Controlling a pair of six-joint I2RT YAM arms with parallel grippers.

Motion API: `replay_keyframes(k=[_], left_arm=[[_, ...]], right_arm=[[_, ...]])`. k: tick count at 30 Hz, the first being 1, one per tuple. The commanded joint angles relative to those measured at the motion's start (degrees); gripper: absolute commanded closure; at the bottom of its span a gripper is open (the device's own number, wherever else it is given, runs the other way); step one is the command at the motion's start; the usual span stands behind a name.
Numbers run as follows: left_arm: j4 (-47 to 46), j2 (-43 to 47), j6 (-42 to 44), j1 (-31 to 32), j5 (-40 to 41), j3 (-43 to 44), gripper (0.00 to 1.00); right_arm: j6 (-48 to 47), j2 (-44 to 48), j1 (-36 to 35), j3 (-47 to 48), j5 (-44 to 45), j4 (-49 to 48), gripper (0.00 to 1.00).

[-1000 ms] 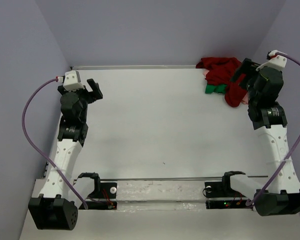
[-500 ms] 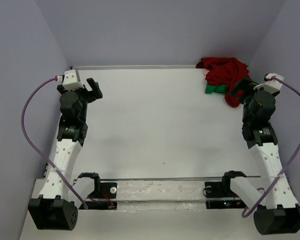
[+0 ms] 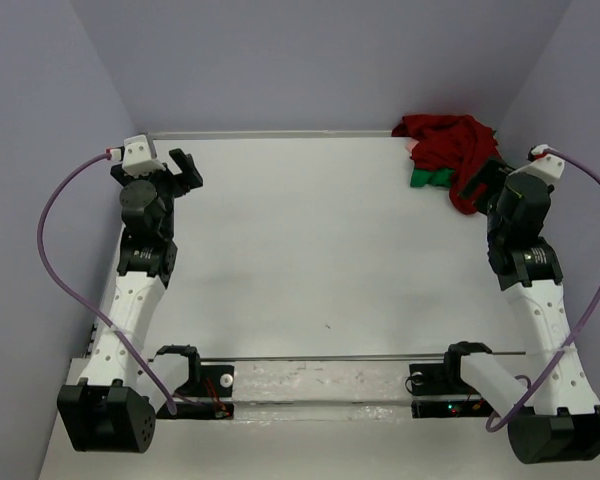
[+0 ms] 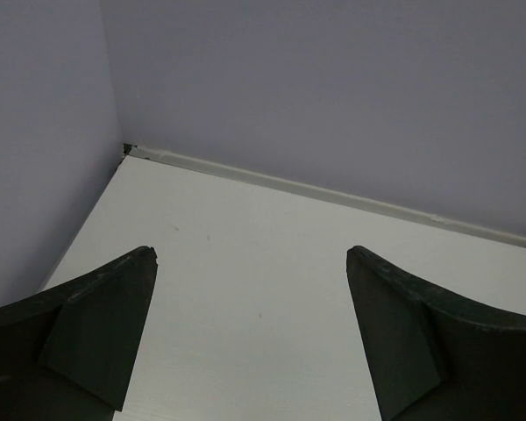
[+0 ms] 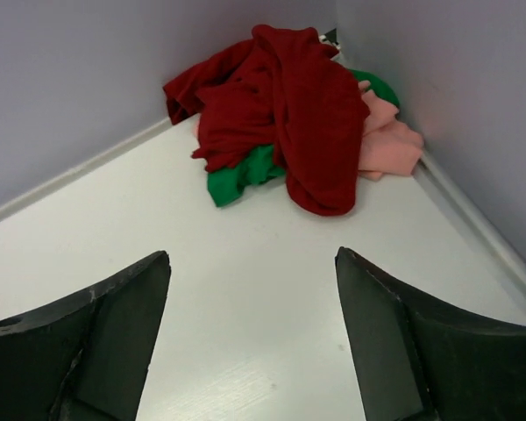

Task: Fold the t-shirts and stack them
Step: Grab crumpled tshirt from the corner of the board with the right arm

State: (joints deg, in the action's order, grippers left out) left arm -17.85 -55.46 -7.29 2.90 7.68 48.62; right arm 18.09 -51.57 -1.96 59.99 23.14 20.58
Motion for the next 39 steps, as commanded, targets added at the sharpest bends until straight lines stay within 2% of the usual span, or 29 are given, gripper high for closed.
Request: replay_keyframes(k=[1, 2, 4, 5, 6, 7, 8, 9, 11, 14, 15, 21, 24, 28, 33, 35, 39], left_arm=[[-4.48, -0.7, -0.36, -0.08, 2.86, 0.07, 0.01], [-4.48, -1.05, 0.08, -0.08, 2.6, 0.16, 0.01], [-4.22, -1.23, 0.87, -0.08, 2.08, 0.51, 0.01], [-4.13, -1.05, 0.87, -0.08, 2.07, 0.68, 0.01], [-4.13, -1.05, 0.7, -0.08, 2.07, 0.69, 0.01], [-4.13, -0.96, 0.44, -0.08, 1.99, 0.69, 0.01], [-3.95, -1.05, 0.26, -0.08, 1.55, 0.86, 0.01], [-3.69, -1.23, 0.08, -0.08, 1.37, 1.12, 0.01], [-2.2, -1.66, -0.71, -0.08, 0.41, 1.91, 0.01], [0.34, -2.02, -0.45, -0.08, -2.4, 3.49, 0.01], [1.14, -2.11, -0.27, -0.08, -3.11, 4.11, 0.01], [6.15, -2.72, 1.92, -0.08, -3.38, 7.54, 0.01], [8.61, -3.69, 2.54, -0.08, -4.07, 9.03, 0.01], [9.15, -4.13, 2.28, -0.08, -4.96, 8.86, 0.01], [9.14, -5.71, -4.04, -0.08, -1.98, 8.94, 0.01], [10.02, -6.76, -6.67, -0.08, 0.22, 9.99, 0.01], [12.57, -8.34, -6.77, -0.08, 0.23, 12.02, 0.01]], right_arm=[[1.78, 1.39, -0.07, 1.53, -1.51, 0.69, 0.9], [2.39, 0.78, -0.07, 1.89, -1.25, 0.87, 1.0], [2.92, 0.33, -0.07, 2.06, -0.11, 1.22, 1.0], [2.83, -0.19, -0.07, 2.15, -0.2, 1.22, 0.89], [2.48, -0.63, -0.07, 2.24, -0.63, 1.39, 0.55], [2.39, -1.07, -0.07, 2.24, -1.51, 1.48, 0.36], [2.22, -1.51, -0.07, 2.68, -2.3, 1.92, 0.13], [2.48, -2.04, -0.07, 2.77, -3.18, 2.53, 0.01], [4.06, -3.36, -0.07, 2.86, -3.62, 3.85, 0.0], [-2.07, -3.8, -0.07, 1.63, -8.09, 3.51, 0.01], [-3.4, -4.15, -0.07, 1.02, -6.97, 2.72, 0.02], [2.21, -6.69, -0.07, 1.36, -9.08, 2.28, 0.03], [1.95, -10.29, -0.07, 3.03, -8.63, 2.27, 0.04], [1.69, -14.69, -0.07, 6.89, -6.18, 3.59, 0.0], [0.03, -18.38, -0.07, 11.9, 1.03, 3.25, 0.01], [-1.29, -21.02, 0.55, 13.48, 0.69, 2.97, 0.01], [-0.6, -24.97, 1.25, 18.4, -2.66, 3.51, 0.02]])
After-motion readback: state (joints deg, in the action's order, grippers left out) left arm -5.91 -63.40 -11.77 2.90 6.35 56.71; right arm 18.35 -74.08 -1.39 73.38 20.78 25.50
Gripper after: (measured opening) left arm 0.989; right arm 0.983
